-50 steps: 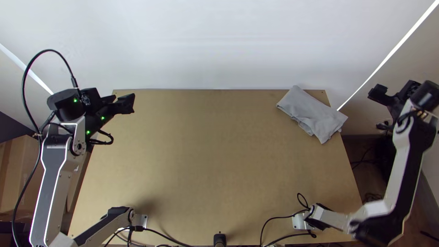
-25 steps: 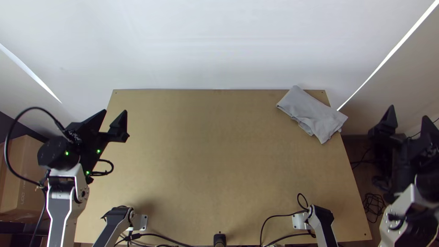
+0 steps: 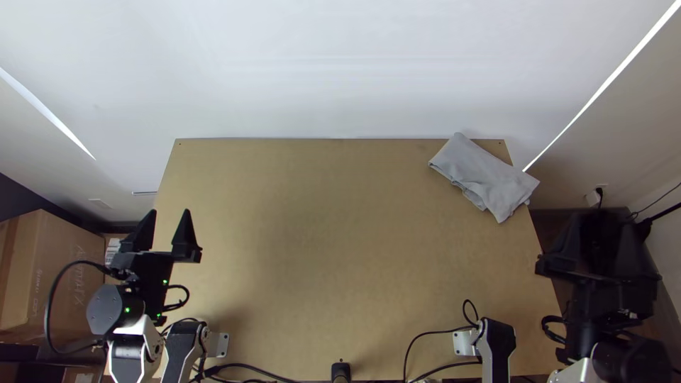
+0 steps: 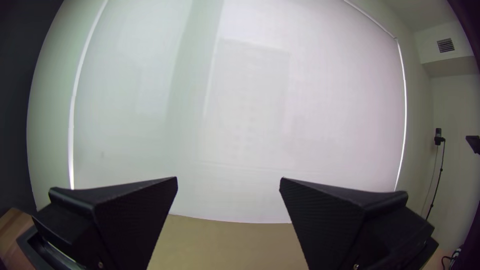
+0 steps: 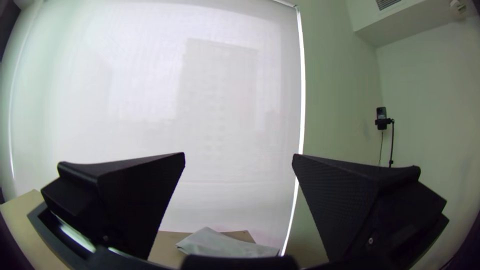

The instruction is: Fold the t-shirt

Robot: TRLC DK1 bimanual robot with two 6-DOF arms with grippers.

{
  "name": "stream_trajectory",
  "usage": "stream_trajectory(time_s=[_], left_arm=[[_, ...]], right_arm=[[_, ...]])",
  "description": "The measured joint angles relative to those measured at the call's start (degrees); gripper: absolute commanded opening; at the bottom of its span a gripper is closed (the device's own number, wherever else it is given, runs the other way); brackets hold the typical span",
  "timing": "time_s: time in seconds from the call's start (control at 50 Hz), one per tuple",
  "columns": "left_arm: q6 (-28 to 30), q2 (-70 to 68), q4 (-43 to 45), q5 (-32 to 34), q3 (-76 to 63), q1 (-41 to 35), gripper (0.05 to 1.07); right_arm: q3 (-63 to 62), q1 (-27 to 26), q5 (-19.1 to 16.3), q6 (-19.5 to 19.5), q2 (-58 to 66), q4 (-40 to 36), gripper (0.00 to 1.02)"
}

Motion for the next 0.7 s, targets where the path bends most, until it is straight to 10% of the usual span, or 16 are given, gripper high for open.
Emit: stream_trajectory(time_s=[0.7], left_arm=[[-1.8, -11.0, 2.4, -4.6, -20.2, 0.0, 1.03]], right_arm=[[-35.8, 1.4, -4.2, 13.0, -13.7, 31.6, 0.99]])
